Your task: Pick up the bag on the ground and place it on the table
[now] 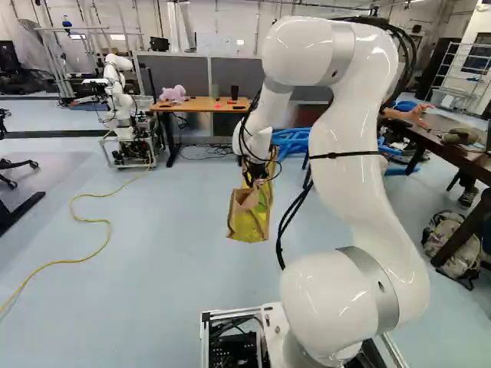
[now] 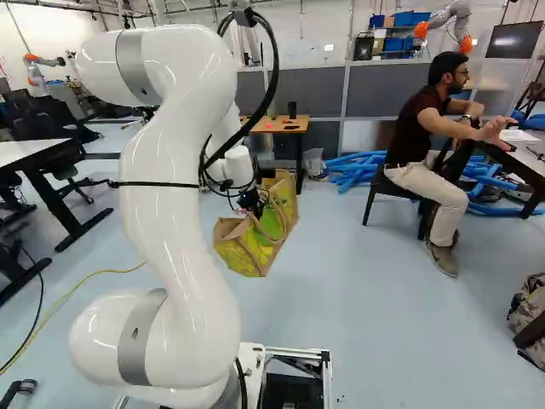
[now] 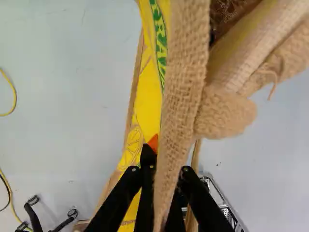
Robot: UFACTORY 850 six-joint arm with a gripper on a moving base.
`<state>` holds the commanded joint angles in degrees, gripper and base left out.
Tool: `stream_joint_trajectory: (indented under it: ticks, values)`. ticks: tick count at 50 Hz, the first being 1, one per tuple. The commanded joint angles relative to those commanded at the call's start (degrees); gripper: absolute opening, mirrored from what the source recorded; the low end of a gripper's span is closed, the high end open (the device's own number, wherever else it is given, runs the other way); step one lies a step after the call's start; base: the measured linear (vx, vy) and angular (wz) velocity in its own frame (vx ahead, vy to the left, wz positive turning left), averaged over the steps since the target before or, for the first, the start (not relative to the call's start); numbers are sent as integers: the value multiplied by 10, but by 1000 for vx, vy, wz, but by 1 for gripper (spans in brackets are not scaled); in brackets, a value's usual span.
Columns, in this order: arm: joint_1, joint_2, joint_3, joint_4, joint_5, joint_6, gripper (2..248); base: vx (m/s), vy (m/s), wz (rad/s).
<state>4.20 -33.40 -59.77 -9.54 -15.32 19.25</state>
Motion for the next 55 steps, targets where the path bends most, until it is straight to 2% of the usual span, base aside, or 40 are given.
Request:
stream_joint_trajectory:
  ticks: [35,55]
  values:
    - [0,75,33,-64,-52,0,22,0,0,0]
    - [0,119,51,-72,-92,0,22,0,0,0]
